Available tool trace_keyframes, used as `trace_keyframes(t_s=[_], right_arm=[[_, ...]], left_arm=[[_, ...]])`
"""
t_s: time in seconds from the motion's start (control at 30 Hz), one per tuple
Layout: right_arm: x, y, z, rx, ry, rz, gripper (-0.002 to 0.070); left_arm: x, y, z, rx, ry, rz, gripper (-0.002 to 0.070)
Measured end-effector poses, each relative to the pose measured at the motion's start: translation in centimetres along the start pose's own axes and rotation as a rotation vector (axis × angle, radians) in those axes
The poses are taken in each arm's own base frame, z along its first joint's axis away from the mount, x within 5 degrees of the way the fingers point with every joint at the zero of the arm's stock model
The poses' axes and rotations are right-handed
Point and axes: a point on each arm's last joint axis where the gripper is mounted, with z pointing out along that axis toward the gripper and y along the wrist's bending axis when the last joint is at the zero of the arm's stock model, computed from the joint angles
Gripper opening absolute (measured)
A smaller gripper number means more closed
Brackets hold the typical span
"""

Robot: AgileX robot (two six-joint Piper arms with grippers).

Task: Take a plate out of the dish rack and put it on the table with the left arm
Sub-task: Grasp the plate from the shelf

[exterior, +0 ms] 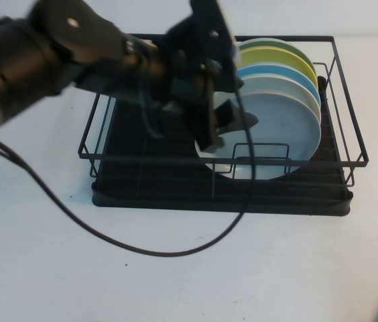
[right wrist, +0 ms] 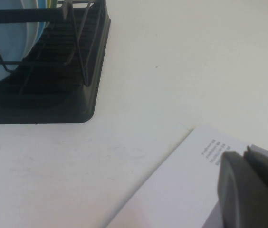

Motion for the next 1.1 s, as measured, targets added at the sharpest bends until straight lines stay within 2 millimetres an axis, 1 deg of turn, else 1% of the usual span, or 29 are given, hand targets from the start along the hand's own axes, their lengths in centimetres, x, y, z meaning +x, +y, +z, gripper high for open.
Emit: trace_keyframes(t_s=[0.1, 0.23, 0.5, 0.67, 0.73, 0.8, 0.87, 0.97, 1.0, 1.1], right_arm=[[0.0, 0.0, 0.0, 0.0, 0.0, 0.0, -0.0018], [0.0, 0.0, 0.0, 0.0, 0.0, 0.0, -0.0018], [0.0, 0.0, 0.0, 0.0, 0.0, 0.0, -0.0018], [0.0, 0.0, 0.0, 0.0, 0.0, 0.0, -0.0018], [0.0, 0.0, 0.0, 0.0, 0.0, 0.0, -0.0018], [0.0, 0.0, 0.0, 0.0, 0.0, 0.0, -0.0018], [0.0, 0.0, 0.0, 0.0, 0.0, 0.0, -0.0018], [0.0, 0.0, 0.0, 0.0, 0.0, 0.0, -0.0018], [0.0, 0.0, 0.0, 0.0, 0.0, 0.0, -0.0018], [0.0, 0.0, 0.0, 0.0, 0.0, 0.0, -0.0018]], left_arm=[[-0.1, -0.1, 1.8, -0.047, -0.008, 0.009, 0.0432], [0.5, 0.3, 3.5, -0.095, 0.001, -0.006, 0.0437], [2.2, 1.3, 6.0, -0.187, 0.01, -0.065, 0.0426], [3.4, 1.3, 7.5, -0.192, 0.024, -0.08, 0.0397], [3.6, 1.4, 7.9, -0.195, 0.028, -0.088, 0.0367], [3.8, 1.4, 8.0, -0.201, 0.028, -0.096, 0.0322], [3.7, 1.5, 8.0, -0.209, 0.026, -0.096, 0.0255], [3.7, 1.6, 8.0, -0.217, 0.026, -0.077, 0.0123], [3.7, 1.5, 7.9, -0.212, 0.028, -0.058, 0.0092], [3.0, 1.5, 7.2, -0.212, 0.019, 0.0, 0.0084]])
